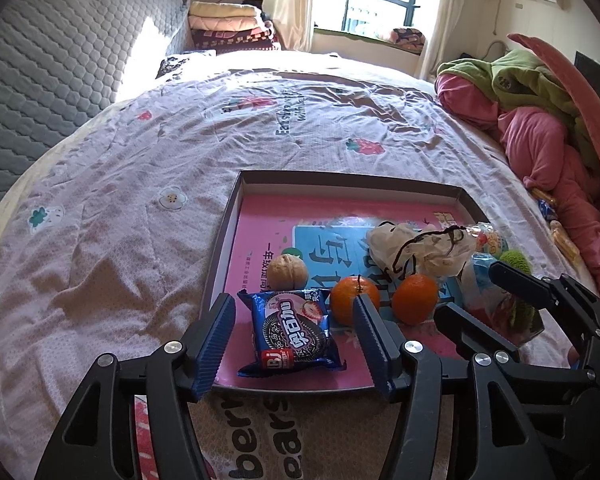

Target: Organize objects

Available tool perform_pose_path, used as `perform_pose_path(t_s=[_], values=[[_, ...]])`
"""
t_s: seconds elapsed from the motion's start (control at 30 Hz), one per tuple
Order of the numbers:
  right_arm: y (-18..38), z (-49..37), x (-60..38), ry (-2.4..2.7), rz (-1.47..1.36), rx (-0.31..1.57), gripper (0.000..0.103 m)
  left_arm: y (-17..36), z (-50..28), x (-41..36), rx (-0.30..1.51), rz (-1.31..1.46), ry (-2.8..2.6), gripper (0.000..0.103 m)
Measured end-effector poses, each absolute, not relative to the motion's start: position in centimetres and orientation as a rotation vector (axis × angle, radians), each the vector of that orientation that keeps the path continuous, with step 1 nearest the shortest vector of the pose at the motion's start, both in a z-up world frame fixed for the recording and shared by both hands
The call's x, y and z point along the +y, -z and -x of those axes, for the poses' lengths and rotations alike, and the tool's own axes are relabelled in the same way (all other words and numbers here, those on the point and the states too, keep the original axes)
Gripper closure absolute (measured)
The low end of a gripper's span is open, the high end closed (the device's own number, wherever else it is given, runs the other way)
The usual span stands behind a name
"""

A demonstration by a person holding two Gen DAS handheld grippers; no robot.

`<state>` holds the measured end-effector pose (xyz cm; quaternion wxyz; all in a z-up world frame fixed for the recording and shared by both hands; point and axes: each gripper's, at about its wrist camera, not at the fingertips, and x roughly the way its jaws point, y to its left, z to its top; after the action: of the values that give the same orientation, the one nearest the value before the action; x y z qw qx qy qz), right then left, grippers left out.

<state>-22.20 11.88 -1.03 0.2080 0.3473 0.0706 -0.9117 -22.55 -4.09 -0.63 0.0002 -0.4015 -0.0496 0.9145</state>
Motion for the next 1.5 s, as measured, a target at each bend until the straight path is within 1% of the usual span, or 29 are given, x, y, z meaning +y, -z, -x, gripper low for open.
perform_pose_path(t_s=[0.07,0.27,0.4,0.6,0.8,1.03,1.5], values=[[0.7,22.0,12.1,2.544,-0.957,0.188,0.036,0.2,22.1,-4.0,-0.149,1.255,-2.880,0.039],[-0.8,21.2,12.8,2.574,-0.909,0.165,0.032,-1.3,20.7,-3.6,-0.134,1.224,-2.916,0.032],[-2.0,20.4,13.3,2.613,-0.868,0.139,0.029,-2.6,19.6,-3.1,-0.102,1.187,-2.949,0.031],[-4.1,18.4,14.2,2.658,-0.808,0.105,0.026,-3.9,17.9,-2.2,-0.077,1.151,-2.962,0.029],[-5.7,16.4,15.0,2.732,-0.749,0.113,0.022,-4.6,16.0,-1.5,-0.070,1.106,-2.972,0.027],[-5.5,14.2,15.8,2.746,-0.769,0.093,0.019,-4.6,13.5,-1.2,-0.067,1.068,-2.988,0.027],[-3.5,10.9,15.9,2.737,-0.840,0.077,0.017,-3.3,10.6,-1.6,-0.062,1.064,-2.994,0.027]])
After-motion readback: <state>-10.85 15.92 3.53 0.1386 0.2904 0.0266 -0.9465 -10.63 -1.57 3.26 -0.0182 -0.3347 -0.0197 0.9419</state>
